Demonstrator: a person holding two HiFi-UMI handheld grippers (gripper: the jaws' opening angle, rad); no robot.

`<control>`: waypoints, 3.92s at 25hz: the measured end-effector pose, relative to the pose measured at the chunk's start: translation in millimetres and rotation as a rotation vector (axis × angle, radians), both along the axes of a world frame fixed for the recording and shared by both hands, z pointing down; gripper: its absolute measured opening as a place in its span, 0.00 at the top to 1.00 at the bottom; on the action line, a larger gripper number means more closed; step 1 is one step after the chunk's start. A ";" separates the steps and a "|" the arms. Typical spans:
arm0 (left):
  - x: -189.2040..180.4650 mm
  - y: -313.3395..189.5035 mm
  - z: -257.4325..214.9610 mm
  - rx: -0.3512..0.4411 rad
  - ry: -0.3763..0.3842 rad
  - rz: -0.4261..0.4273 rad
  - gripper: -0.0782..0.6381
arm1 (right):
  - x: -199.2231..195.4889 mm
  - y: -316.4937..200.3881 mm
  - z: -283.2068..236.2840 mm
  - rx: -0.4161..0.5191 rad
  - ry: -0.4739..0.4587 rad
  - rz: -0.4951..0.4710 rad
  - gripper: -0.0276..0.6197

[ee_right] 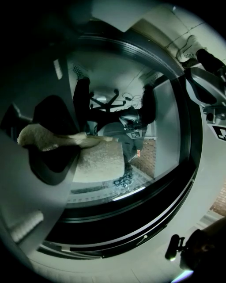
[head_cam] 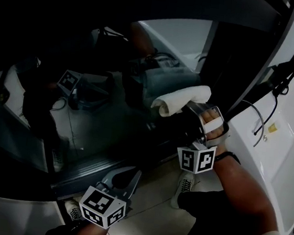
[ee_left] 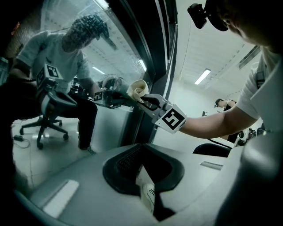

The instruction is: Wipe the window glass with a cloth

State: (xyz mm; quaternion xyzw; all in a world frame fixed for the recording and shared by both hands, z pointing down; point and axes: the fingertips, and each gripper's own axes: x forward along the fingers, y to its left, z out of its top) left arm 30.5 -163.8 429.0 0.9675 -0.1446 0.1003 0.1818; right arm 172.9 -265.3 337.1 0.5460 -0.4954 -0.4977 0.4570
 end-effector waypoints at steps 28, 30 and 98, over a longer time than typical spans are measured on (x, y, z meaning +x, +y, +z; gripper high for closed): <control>2.4 -8.7 -18.1 -0.054 -0.031 0.018 0.87 | -1.6 -4.2 26.7 -0.088 -0.096 0.013 0.86; 1.4 -7.7 -18.0 -0.055 -0.030 0.021 0.87 | -3.5 -3.6 25.3 -0.094 -0.131 0.018 0.86; 3.6 -6.8 -26.1 -0.009 -0.026 -0.050 0.87 | 25.4 2.6 0.1 -0.019 -1.276 0.028 0.87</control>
